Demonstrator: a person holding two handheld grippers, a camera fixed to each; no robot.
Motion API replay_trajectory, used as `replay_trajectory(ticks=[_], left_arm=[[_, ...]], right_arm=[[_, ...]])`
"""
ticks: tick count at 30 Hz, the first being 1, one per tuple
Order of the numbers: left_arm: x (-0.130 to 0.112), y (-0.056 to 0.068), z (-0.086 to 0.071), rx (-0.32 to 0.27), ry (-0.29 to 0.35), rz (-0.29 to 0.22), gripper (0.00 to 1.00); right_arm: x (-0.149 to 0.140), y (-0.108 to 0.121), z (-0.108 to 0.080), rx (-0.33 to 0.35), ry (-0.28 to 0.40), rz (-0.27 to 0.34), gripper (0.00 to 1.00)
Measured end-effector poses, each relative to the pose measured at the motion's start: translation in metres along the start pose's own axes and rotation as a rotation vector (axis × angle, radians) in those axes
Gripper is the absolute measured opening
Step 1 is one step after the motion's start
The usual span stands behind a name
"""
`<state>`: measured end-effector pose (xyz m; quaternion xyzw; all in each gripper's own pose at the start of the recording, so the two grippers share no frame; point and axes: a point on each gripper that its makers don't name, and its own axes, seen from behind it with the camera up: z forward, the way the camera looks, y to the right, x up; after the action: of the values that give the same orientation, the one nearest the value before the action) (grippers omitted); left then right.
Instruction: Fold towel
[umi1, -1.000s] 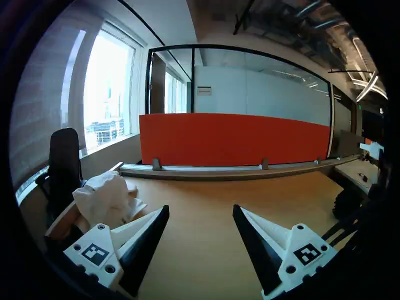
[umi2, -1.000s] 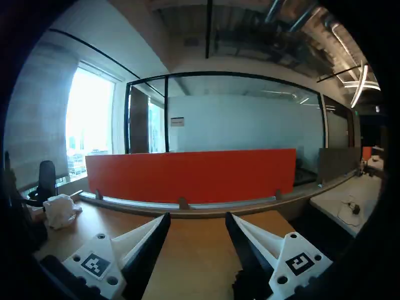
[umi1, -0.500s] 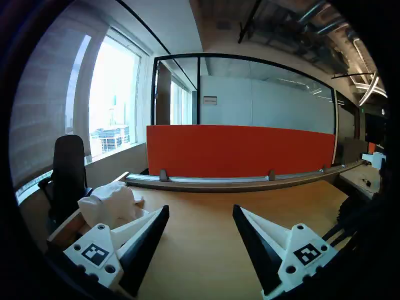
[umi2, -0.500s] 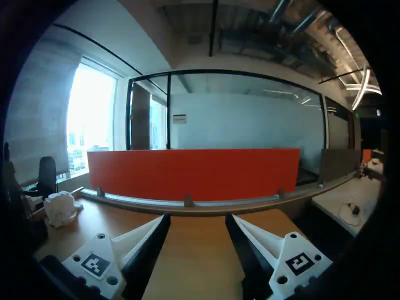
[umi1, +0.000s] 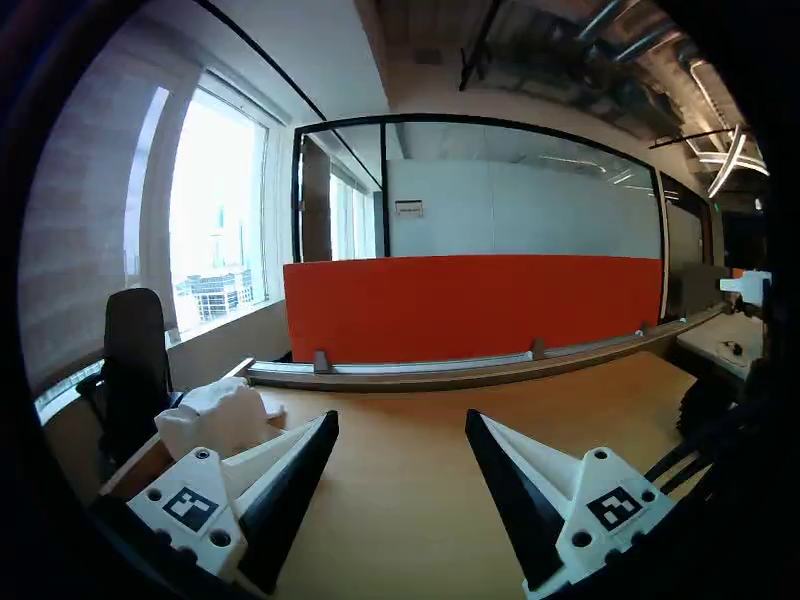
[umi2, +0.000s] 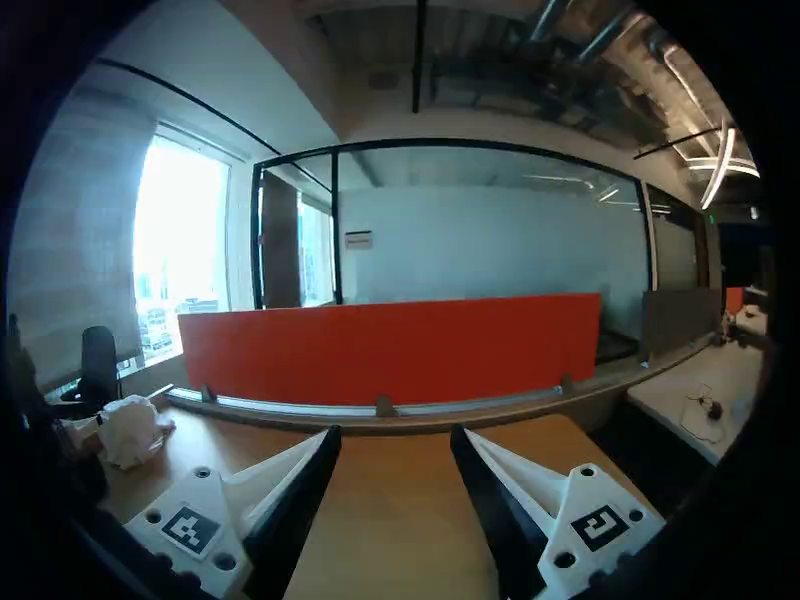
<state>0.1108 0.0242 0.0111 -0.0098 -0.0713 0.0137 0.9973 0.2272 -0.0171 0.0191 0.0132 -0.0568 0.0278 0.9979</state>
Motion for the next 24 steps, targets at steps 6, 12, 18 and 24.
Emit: replay_trajectory(ticks=[6,12,18,24], left_arm=[[-0.004,0.005,-0.002,-0.009,0.022,0.033,0.94],[-0.013,0.004,-0.006,-0.002,0.054,0.031,0.94],[-0.036,0.001,-0.008,0.01,0.068,0.019,0.94],[-0.054,-0.001,-0.007,0.01,0.095,0.031,0.94]], right_arm=[[0.002,-0.009,-0.004,0.011,-0.006,0.013,0.84],[0.003,-0.016,-0.007,0.021,-0.007,0.011,0.84],[0.001,-0.024,-0.008,0.032,0.0,0.015,0.84],[-0.009,-0.028,-0.009,0.036,0.001,0.011,0.84]])
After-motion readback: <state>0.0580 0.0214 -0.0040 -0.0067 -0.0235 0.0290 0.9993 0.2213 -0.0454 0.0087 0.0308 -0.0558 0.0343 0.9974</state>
